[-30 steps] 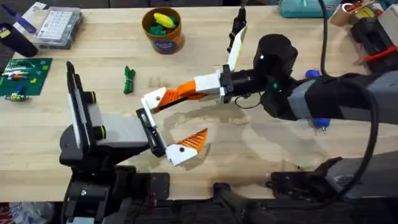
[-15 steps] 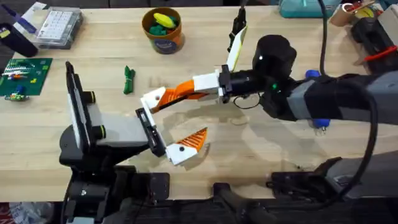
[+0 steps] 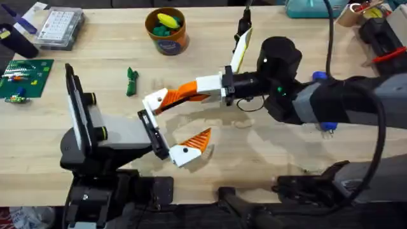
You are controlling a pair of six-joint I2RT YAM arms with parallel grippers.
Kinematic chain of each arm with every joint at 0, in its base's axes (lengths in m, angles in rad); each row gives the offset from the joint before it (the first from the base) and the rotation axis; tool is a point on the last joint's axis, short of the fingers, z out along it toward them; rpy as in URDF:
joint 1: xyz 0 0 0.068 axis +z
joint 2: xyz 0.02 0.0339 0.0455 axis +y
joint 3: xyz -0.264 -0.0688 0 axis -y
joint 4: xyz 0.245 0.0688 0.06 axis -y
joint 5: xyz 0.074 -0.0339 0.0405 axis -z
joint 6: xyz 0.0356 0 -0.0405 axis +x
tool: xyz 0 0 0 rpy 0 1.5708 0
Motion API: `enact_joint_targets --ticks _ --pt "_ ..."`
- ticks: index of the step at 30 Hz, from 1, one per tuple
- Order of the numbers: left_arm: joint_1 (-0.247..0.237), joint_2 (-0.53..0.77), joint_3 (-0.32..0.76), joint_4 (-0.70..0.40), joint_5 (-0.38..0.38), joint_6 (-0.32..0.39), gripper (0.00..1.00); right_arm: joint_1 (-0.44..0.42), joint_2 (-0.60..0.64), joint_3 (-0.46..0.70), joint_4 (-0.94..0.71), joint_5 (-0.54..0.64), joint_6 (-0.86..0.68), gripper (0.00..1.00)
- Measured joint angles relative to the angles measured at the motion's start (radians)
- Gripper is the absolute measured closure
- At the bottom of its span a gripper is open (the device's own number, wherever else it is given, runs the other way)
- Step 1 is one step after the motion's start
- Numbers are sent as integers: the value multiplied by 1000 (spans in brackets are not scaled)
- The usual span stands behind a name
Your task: Pick up the gripper from the table and insert it into the empty holder that is missing its gripper. Then pick up a screw, insert it into the mounting hole, and use the screwdriver to tighten it. Finally, clean up the table by picking up the vegetable and placing it into the bucket.
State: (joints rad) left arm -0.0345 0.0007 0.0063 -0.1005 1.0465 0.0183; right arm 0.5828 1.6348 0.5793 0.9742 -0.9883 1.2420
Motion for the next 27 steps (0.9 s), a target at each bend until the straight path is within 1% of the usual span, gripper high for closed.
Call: enact_joint_targets --ticks 27 --pt "2 0 0 2 -15 -4 14 11 0 0 5 38 8 993"
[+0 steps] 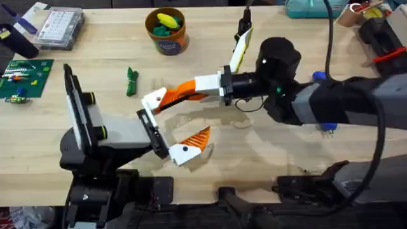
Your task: Pick up the gripper from the table and insert it into the empty holder that is missing its gripper. Then pick up a screw, insert it into the mounting hole, and use the screwdriver to tighten it. Finally, clean up the table by picking up the vegetable and placing it into the bucket.
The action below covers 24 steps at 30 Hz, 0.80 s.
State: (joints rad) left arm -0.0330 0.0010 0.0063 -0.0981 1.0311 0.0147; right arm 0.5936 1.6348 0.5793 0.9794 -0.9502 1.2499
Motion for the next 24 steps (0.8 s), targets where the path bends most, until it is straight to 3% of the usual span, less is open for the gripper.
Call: enact_joint_targets --ticks 8,15,24 --pt "0 0 0 0 0 0 14 0 0 0 0 0 1 981" --pt "0 0 0 0 13 5 14 6 0 0 -9 10 8 767" --pt "-2 0 0 -2 20 5 14 10 2 0 -8 14 7 754"
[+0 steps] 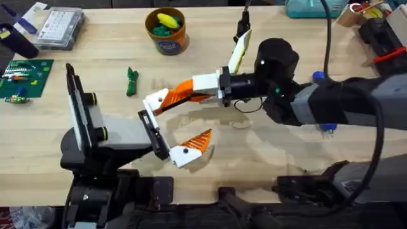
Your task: Pick up the gripper from the table and insert it into the empty holder that is missing its gripper. Then pick up a screw, insert it into the mounting hole, and use the screwdriver to tighten it. Finally, clean up the table by picking up the vegetable and placing it into the bucket.
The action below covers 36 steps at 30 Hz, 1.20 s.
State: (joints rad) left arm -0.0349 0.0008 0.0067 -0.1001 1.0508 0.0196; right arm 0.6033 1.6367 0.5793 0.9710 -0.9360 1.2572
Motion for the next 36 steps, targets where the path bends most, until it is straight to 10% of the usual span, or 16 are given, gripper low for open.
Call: enact_joint_targets --ticks 10,25,36 --pt "0 0 0 0 6 2 14 0 0 0 -2 -7 1 696" --pt "0 0 0 -2 23 8 14 -61 2 0 -6 -24 15 18" --pt "0 0 0 -2 23 8 15 -136 2 0 -5 -27 15 12"
